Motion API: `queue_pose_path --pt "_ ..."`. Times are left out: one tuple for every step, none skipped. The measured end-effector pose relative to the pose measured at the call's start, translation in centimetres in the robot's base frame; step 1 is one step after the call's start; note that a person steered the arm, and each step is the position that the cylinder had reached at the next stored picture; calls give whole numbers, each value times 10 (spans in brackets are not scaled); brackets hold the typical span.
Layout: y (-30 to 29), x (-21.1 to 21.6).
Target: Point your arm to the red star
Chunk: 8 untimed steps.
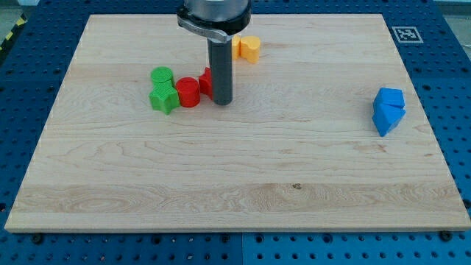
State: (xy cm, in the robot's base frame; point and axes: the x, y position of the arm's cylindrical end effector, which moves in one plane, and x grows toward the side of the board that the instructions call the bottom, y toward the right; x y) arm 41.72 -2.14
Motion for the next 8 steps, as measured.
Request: queue_pose_path --pt "30 7" --pt "63 14" --pt "91 14" --pt "97 12" --pt "95 -9" --pt "85 -25" --pt "85 -30" --pt "85 -29"
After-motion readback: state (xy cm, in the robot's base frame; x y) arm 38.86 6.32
